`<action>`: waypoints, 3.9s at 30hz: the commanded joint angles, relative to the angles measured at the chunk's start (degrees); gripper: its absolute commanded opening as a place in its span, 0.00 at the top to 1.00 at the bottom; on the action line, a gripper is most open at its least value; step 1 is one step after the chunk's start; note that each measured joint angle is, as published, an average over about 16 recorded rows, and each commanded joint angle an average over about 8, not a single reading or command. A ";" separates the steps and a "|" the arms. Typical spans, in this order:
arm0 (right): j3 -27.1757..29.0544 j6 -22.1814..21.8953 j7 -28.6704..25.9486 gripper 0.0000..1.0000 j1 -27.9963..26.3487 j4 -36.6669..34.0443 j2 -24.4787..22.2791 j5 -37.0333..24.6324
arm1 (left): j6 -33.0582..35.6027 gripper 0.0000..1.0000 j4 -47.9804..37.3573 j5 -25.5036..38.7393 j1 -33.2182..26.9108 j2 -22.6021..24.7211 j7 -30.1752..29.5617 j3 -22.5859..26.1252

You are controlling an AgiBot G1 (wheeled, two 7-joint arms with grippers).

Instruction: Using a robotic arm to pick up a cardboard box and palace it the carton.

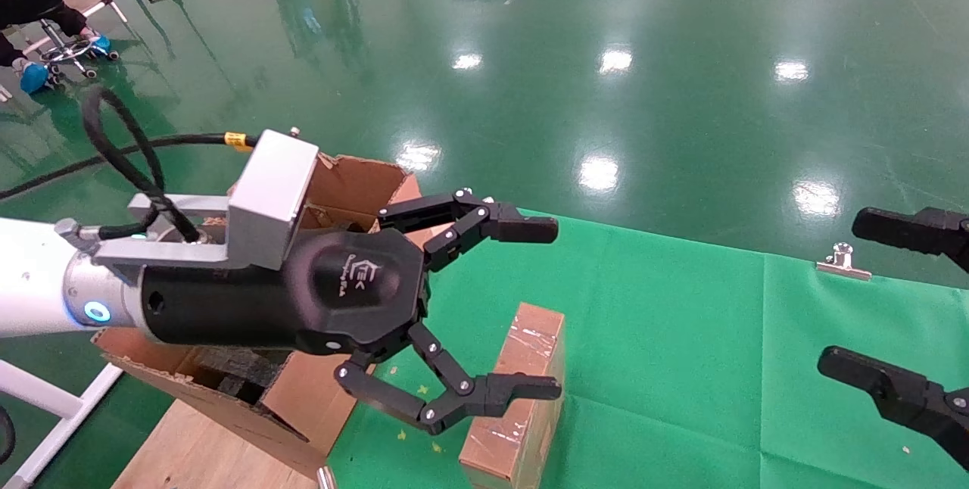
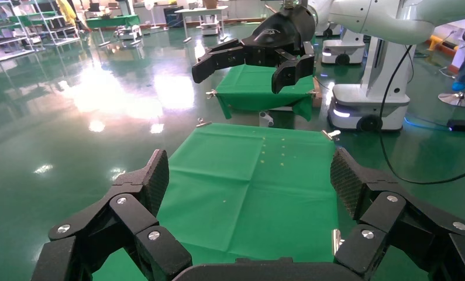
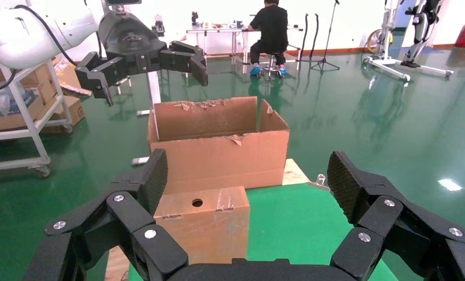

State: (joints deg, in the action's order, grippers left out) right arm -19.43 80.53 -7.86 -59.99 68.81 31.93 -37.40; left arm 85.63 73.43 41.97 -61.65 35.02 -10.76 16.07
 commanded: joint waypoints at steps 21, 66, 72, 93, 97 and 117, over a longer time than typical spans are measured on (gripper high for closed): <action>0.00 0.00 0.00 0.14 0.00 0.00 0.00 0.00 | 0.00 0.00 0.03 0.06 0.00 -0.04 0.02 0.00; 0.01 -0.01 0.00 1.00 0.02 -0.01 -0.01 0.00 | 4.83 0.00 2.62 45.92 -39.32 9.25 -62.71 26.11; 0.01 -0.01 0.00 1.00 0.02 -0.01 -0.01 0.00 | 5.94 0.00 2.87 48.24 -48.43 14.32 -77.97 41.95; 0.01 -0.01 0.00 1.00 0.02 -0.01 -0.01 0.00 | 1.64 0.00 3.55 42.14 -54.73 25.99 -93.33 64.45; 0.01 -0.01 0.00 1.00 0.02 -0.01 -0.01 0.00 | 1.12 0.00 3.53 42.85 -53.92 27.04 -93.99 65.59; 0.02 -0.03 0.00 0.00 0.04 -0.03 -0.02 0.02 | 0.45 1.00 3.23 43.34 -52.36 28.41 -93.19 67.34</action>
State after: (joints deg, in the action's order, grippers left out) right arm -19.41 80.51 -7.86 -59.96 68.78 31.91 -37.37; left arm 86.08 76.67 85.30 -114.02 63.43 -103.93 83.41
